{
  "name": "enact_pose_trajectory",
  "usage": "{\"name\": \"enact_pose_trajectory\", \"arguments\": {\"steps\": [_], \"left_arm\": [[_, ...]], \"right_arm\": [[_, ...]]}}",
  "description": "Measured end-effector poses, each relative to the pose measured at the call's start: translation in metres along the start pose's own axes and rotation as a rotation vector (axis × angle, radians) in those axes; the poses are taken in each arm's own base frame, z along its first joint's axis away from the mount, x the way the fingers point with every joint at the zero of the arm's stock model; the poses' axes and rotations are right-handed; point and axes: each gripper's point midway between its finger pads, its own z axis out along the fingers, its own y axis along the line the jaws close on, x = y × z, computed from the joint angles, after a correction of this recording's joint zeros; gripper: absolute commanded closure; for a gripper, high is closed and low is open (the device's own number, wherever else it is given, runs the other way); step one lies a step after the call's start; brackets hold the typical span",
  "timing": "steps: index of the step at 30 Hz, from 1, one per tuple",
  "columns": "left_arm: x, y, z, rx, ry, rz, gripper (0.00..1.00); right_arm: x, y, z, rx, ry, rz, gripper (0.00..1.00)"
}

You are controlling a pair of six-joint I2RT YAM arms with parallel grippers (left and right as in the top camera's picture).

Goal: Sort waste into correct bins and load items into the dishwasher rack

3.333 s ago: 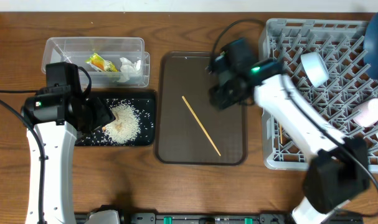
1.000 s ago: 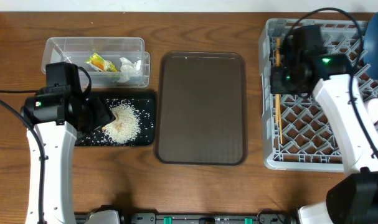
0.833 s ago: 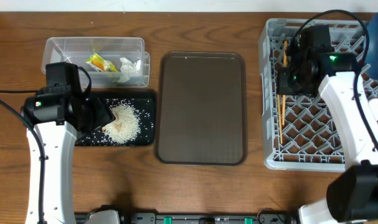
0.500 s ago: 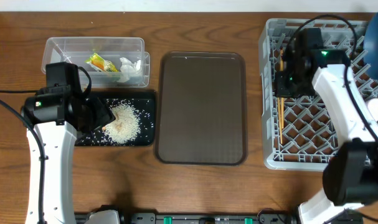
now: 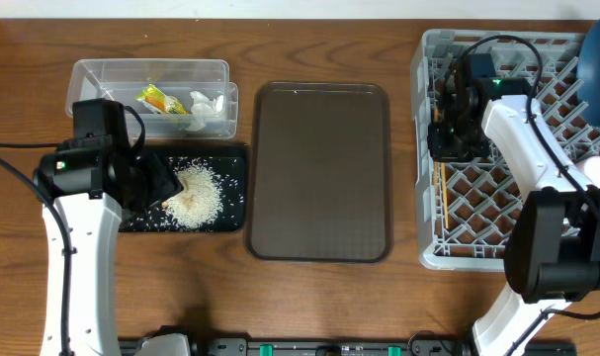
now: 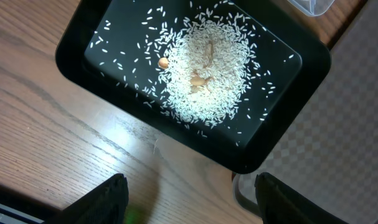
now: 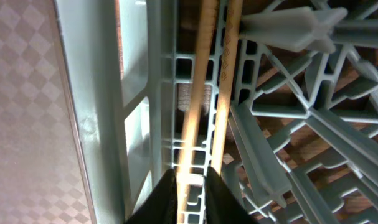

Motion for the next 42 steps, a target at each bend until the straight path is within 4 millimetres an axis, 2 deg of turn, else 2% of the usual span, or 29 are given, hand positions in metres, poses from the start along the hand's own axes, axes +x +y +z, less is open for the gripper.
{"name": "enact_pose_trajectory", "arguments": {"steps": [2,11,14,16,20,24,26,27,31,33,34,38,42], "left_arm": [[0.0,0.0,0.0,0.0,0.0,0.0,0.32],[0.0,0.0,0.0,0.0,0.0,0.0,0.32],[0.0,0.0,0.0,0.0,0.0,0.0,0.32],[0.0,0.0,0.0,0.0,0.0,0.0,0.32],[0.0,0.0,0.0,0.0,0.0,0.0,0.32],[0.0,0.0,0.0,0.0,0.0,0.0,0.32],[0.0,-0.001,0.0,0.004,-0.001,0.0,0.32],[-0.001,-0.003,0.0,0.014,-0.002,0.002,0.32],[-0.006,-0.02,-0.001,0.091,-0.022,0.076,0.31],[-0.004,-0.032,-0.001,0.127,-0.027,0.13,0.32],[-0.003,-0.04,-0.002,0.142,-0.03,0.167,0.32],[0.012,-0.069,0.0,0.191,-0.012,0.316,0.32],[0.03,-0.083,0.01,0.19,0.054,0.413,0.32]], "right_arm": [[0.0,0.001,0.0,-0.004,0.001,-0.001,0.67],[0.0,0.0,-0.001,-0.003,-0.001,-0.005,0.66],[-0.001,0.001,-0.008,-0.004,-0.02,-0.007,0.66],[-0.003,0.002,-0.018,-0.011,-0.052,-0.009,0.65],[-0.014,0.008,-0.052,-0.036,-0.17,-0.023,0.62],[-0.028,0.013,-0.091,-0.056,-0.326,-0.042,0.43],[-0.034,0.015,-0.103,-0.064,-0.376,-0.043,0.3],[-0.036,0.017,-0.108,-0.07,-0.396,-0.052,0.26],[-0.038,0.03,-0.111,-0.136,-0.413,-0.131,0.17],[-0.037,0.04,-0.113,-0.184,-0.416,-0.175,0.02],[-0.037,0.044,-0.114,-0.202,-0.422,-0.194,0.01],[-0.037,0.048,-0.115,-0.227,-0.423,-0.197,0.01],[-0.028,0.041,-0.11,-0.199,-0.375,-0.143,0.01]]}}
